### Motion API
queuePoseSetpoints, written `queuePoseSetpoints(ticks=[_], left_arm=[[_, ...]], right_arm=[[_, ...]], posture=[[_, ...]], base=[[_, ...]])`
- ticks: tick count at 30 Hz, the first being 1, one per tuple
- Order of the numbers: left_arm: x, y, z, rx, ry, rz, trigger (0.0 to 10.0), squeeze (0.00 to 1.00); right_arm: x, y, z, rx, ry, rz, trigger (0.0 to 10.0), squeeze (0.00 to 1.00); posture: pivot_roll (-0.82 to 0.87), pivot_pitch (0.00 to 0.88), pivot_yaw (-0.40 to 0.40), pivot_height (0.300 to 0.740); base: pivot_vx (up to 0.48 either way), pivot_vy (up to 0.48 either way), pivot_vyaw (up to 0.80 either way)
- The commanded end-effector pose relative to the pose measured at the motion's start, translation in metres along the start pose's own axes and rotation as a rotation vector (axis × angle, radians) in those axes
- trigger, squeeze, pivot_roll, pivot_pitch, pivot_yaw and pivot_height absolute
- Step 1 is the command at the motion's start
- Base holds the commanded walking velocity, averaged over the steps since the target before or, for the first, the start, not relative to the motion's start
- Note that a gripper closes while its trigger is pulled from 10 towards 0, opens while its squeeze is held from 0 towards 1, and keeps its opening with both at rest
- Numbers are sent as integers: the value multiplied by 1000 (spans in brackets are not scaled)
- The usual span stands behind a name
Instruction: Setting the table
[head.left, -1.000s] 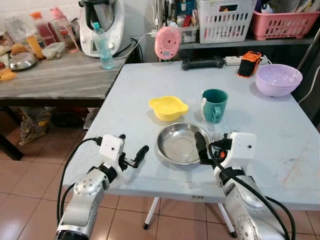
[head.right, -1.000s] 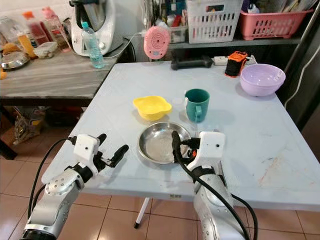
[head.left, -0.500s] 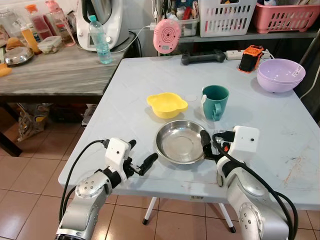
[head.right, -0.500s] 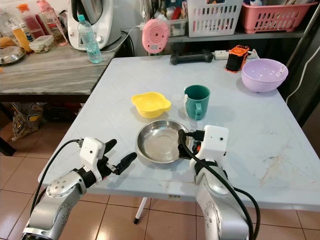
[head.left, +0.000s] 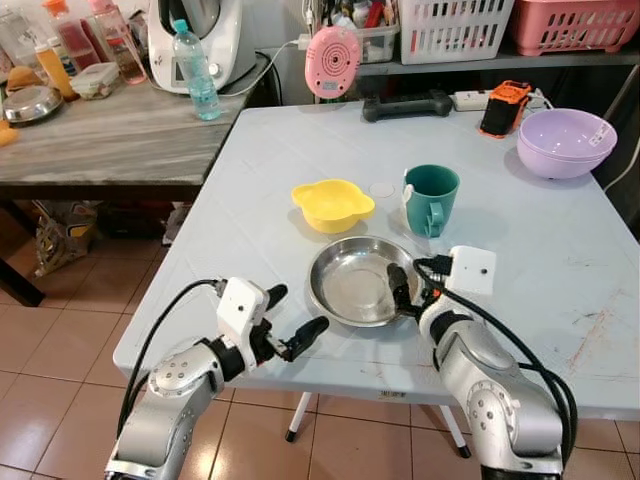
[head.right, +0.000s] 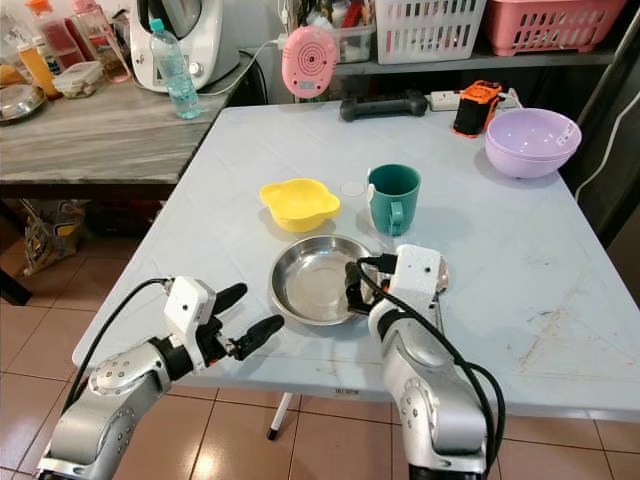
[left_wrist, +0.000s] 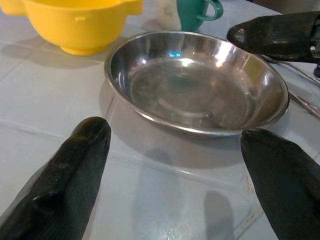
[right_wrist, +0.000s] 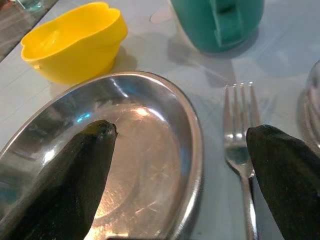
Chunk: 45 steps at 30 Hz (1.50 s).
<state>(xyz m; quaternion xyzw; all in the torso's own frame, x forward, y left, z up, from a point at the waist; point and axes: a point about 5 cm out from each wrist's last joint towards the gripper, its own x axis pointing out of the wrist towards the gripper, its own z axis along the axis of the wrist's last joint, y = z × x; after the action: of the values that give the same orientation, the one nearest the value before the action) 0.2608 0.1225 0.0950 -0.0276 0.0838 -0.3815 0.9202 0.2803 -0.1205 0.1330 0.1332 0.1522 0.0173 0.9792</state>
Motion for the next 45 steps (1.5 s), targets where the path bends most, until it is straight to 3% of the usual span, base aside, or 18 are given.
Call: queuePoseSetpoints(ticks=[1, 18, 19, 20, 21, 22, 23, 25, 45], left_arm=[[-4, 1, 1, 10, 11, -5, 10000, 0], [-6, -5, -2, -3, 30, -40, 10000, 0], [-6, -5, -2, -5, 32, -44, 10000, 0], [-6, -5, -2, -6, 34, -47, 10000, 0], [-6, -6, -3, -7, 35, -51, 10000, 0], [-6, -7, -3, -7, 36, -53, 10000, 0], [-5, -7, -3, -8, 37, -58, 10000, 0], [-5, -8, -4, -8, 38, -60, 10000, 0], [-6, -11, -9, -17, 61, -87, 10000, 0]], right_arm=[[1, 29, -4, 102, 28, 71, 10000, 0], [4, 37, -11, 127, 105, 89, 10000, 0], [4, 37, -11, 130, 111, 89, 7922, 0], [4, 37, -12, 130, 113, 90, 7922, 0], [5, 37, -12, 134, 121, 90, 4039, 0], [5, 37, -13, 141, 127, 89, 2549, 0], [6, 38, -14, 151, 136, 91, 431, 0], [6, 38, -14, 153, 140, 90, 0, 0], [6, 29, -22, 216, 217, 26, 0, 0]], posture=[[-137, 75, 107, 740], [-132, 74, 109, 740], [-130, 77, 111, 740], [-130, 77, 110, 740], [-131, 77, 110, 740], [-131, 78, 110, 740], [-132, 79, 109, 740], [-132, 79, 110, 740], [-136, 82, 114, 740]], base=[[0, 0, 0], [0, 0, 0], [0, 0, 0], [0, 0, 0], [0, 0, 0], [0, 0, 0], [0, 0, 0], [0, 0, 0], [0, 0, 0]])
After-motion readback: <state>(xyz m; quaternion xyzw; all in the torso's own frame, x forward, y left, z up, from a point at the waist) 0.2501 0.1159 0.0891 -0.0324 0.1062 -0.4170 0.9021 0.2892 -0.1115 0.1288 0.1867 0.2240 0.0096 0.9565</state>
